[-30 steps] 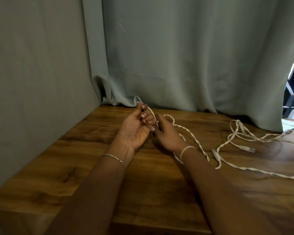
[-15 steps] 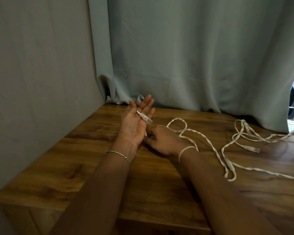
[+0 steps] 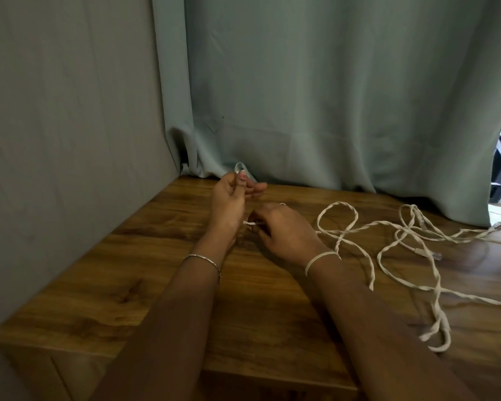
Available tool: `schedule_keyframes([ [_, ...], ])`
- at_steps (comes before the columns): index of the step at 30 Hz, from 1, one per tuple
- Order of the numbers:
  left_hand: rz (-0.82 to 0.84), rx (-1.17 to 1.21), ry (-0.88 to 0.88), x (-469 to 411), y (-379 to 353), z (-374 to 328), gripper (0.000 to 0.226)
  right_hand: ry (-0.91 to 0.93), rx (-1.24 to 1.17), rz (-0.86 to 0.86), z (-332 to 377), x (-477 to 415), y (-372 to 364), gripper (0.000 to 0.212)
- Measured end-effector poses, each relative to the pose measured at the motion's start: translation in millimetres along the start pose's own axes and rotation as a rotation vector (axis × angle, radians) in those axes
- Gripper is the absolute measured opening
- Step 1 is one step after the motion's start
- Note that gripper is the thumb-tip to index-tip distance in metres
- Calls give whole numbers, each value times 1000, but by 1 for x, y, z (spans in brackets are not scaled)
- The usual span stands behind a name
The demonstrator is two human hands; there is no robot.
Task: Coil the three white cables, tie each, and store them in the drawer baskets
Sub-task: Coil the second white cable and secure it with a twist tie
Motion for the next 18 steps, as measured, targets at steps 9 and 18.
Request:
schedule_keyframes([
  [9,-3,-578,-38,1,7,2,32,-89,84,-179,-16,5,26,8],
  [18,334,-305,464,23,-11,39,47,-123,89,-120,-35,3,22,16],
])
Point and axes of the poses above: each hand's wrist, its own x-axis away from the middle knuckle, its own y-axis out of the back of the hand, z = x × y, the point moved 8 cm from there along -x, towards the middle knuckle, and after that the axes turned 11 degrees about x, right-handed, at the moved point
